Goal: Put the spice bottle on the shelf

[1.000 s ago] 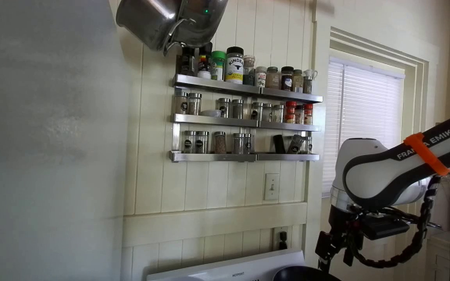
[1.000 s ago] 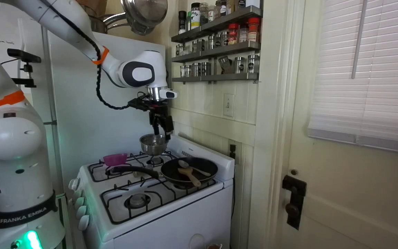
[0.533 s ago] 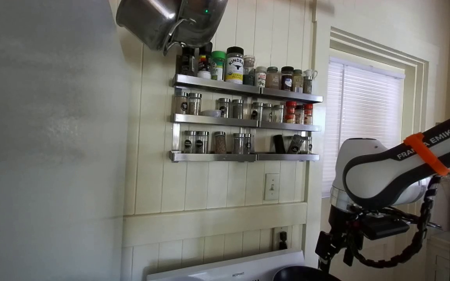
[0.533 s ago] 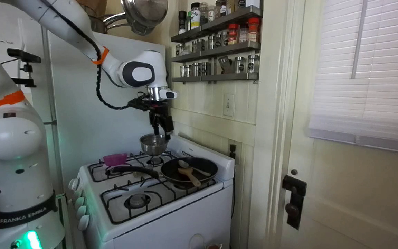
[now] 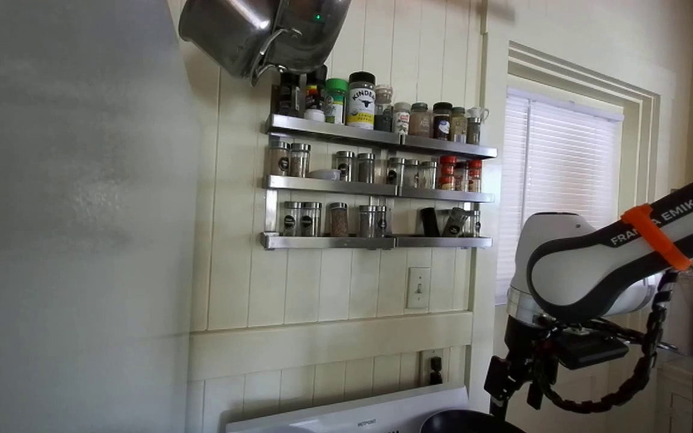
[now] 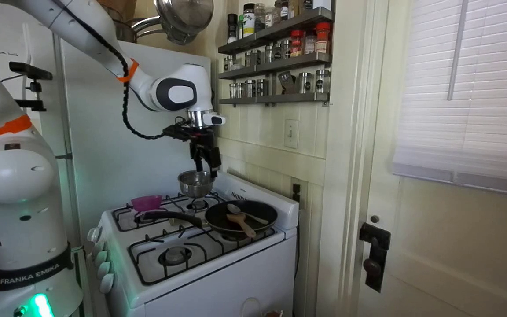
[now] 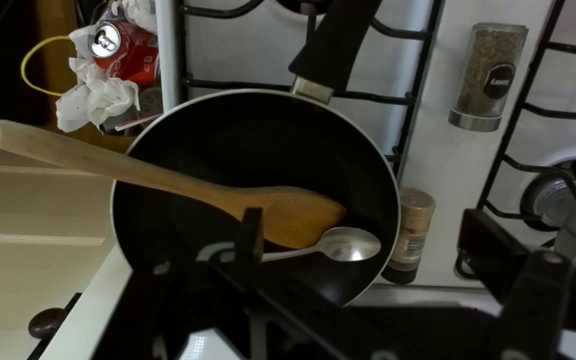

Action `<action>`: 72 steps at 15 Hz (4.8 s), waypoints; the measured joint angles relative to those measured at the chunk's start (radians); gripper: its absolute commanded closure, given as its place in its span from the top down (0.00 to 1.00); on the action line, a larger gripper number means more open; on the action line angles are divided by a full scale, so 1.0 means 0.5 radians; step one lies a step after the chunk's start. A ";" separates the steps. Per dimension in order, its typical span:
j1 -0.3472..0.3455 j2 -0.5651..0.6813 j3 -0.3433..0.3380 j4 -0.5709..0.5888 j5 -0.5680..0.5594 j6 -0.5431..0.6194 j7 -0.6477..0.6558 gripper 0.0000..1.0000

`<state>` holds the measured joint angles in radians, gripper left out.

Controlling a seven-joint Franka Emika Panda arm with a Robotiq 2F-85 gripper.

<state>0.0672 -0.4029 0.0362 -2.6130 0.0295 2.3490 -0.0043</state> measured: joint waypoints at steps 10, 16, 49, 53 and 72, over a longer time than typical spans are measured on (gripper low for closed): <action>0.181 0.392 0.297 0.188 0.071 0.000 0.391 1.00; 0.194 0.544 0.390 0.192 0.093 -0.002 0.811 1.00; 0.340 1.265 0.342 0.271 -0.053 0.557 0.769 1.00; 0.347 1.305 0.319 0.288 -0.053 0.557 0.769 0.56; 0.533 0.556 0.216 0.126 -1.344 0.563 1.767 0.23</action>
<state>0.3336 -0.1249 0.1443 -2.5502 -0.6423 2.6304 0.8790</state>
